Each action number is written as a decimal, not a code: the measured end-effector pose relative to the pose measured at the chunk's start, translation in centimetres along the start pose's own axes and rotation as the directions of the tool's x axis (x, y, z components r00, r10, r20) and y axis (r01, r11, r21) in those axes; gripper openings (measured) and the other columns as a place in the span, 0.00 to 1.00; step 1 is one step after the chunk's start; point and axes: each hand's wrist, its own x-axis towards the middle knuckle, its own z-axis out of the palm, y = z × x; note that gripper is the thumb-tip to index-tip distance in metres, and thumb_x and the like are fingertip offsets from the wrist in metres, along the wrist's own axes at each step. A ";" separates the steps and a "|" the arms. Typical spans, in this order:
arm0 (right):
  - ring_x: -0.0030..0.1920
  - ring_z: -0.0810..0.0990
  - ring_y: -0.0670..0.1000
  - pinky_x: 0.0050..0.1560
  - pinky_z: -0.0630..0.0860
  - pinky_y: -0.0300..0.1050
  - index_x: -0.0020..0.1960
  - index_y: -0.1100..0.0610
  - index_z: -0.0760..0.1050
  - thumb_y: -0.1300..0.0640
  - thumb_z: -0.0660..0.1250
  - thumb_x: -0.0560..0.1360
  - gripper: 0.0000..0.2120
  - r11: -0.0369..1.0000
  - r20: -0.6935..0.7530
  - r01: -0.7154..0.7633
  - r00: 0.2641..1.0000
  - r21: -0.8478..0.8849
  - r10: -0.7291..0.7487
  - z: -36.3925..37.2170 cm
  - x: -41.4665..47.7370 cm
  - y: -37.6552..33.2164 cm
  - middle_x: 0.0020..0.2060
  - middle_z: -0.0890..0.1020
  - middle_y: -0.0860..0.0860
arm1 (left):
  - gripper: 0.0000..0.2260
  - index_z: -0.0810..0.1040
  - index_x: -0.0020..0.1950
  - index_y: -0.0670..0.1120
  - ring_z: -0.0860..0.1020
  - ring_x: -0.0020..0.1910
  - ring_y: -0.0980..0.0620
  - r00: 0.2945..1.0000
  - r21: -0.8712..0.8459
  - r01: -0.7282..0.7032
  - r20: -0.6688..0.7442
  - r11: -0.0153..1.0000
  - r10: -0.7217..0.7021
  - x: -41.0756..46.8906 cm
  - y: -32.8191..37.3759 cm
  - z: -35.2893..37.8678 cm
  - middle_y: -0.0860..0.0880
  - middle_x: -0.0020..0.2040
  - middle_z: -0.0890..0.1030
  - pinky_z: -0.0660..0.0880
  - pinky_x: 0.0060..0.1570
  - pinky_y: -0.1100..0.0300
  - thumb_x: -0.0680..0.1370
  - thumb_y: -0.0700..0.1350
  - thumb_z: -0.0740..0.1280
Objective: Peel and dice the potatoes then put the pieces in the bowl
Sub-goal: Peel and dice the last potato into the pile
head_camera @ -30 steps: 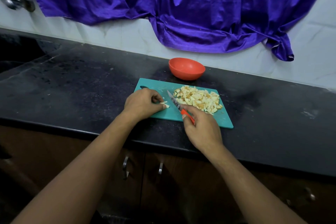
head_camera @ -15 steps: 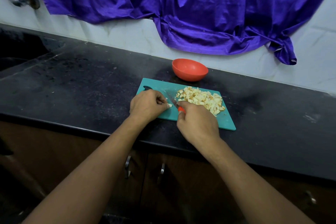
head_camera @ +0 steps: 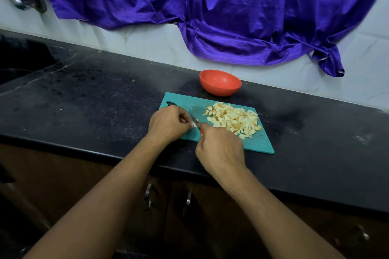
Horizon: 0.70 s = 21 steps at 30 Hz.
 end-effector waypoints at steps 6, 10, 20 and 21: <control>0.48 0.81 0.55 0.41 0.70 0.49 0.82 0.50 0.59 0.54 0.59 0.83 0.27 0.994 0.029 0.052 0.998 -0.098 -0.050 1.3 -0.8 0.3 0.48 0.82 0.53 | 0.02 0.82 0.42 0.57 0.80 0.46 0.58 1.000 0.040 -0.004 -0.007 0.999 0.004 -0.1 0.2 0.0 0.60 0.40 0.81 0.74 0.44 0.59 0.74 0.53 0.74; 0.48 0.81 0.55 0.43 0.72 0.50 0.82 0.49 0.59 0.54 0.59 0.84 0.27 0.989 0.040 0.085 0.996 -0.119 -0.081 1.1 -0.8 0.6 0.49 0.82 0.53 | 0.03 0.84 0.45 0.56 0.80 0.46 0.58 1.000 0.042 -0.015 -0.010 0.999 0.015 -0.1 0.2 0.0 0.60 0.40 0.81 0.73 0.43 0.59 0.74 0.53 0.74; 0.50 0.81 0.49 0.48 0.79 0.47 0.75 0.43 0.73 0.50 0.61 0.84 0.20 0.951 -0.014 -0.142 0.988 0.276 0.152 0.7 -0.7 3.0 0.57 0.83 0.45 | 0.04 0.85 0.45 0.56 0.80 0.44 0.60 0.999 0.002 -0.028 -0.018 1.000 0.028 -0.2 -0.2 0.1 0.59 0.40 0.82 0.74 0.42 0.60 0.73 0.54 0.76; 0.49 0.82 0.49 0.46 0.78 0.47 0.74 0.43 0.73 0.50 0.61 0.84 0.20 0.943 -0.019 -0.148 0.987 0.298 0.161 0.4 -0.7 3.2 0.57 0.84 0.45 | 0.05 0.85 0.45 0.56 0.80 0.43 0.60 0.999 -0.011 -0.031 -0.010 0.999 0.031 -0.2 -0.3 0.0 0.59 0.41 0.83 0.73 0.42 0.60 0.73 0.55 0.76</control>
